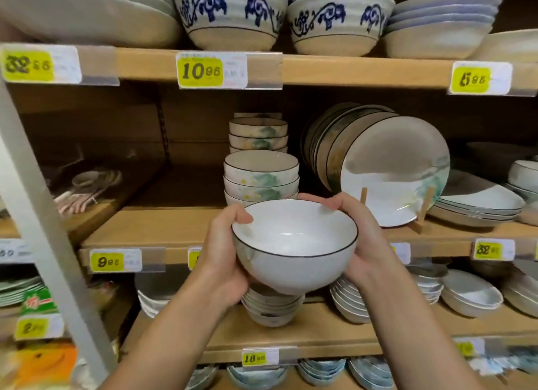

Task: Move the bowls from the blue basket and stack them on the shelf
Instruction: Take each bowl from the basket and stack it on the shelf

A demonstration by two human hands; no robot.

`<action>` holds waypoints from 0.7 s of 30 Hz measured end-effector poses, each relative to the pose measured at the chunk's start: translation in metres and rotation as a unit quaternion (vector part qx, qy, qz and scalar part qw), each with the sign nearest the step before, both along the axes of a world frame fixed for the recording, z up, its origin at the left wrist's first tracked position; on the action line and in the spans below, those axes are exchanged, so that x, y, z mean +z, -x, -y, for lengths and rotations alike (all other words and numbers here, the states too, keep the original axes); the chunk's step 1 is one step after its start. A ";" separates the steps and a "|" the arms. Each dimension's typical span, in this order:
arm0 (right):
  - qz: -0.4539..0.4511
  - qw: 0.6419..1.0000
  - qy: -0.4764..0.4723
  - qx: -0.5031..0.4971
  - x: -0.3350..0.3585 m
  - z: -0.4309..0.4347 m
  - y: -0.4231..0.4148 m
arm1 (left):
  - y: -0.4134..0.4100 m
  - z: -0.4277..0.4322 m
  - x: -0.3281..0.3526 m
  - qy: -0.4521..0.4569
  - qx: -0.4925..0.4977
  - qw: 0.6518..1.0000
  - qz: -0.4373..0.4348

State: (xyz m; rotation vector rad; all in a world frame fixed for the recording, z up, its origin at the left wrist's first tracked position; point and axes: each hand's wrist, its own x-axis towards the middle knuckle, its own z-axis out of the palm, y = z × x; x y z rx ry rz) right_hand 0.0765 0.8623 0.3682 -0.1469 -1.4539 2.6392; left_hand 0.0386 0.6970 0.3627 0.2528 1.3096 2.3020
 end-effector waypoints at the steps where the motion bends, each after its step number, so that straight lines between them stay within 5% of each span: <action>1: -0.014 1.000 0.009 -0.022 -0.006 0.000 -0.006 | -0.003 -0.004 -0.002 -0.006 0.024 1.000 0.004; 8: -0.073 0.990 -0.019 -0.121 -0.027 0.015 -0.029 | -0.032 -0.025 -0.015 0.004 0.117 0.992 -0.056; 11: -0.055 0.995 0.063 -0.055 -0.012 -0.005 -0.022 | -0.030 -0.015 -0.009 -0.005 0.050 0.996 -0.076; 16: 0.033 0.997 0.027 0.069 0.007 -0.027 -0.008 | -0.015 -0.007 0.008 0.012 -0.085 0.996 -0.035; 21: 0.037 0.999 0.010 -0.014 0.002 -0.024 -0.003 | -0.013 -0.017 -0.002 -0.003 -0.040 0.999 -0.005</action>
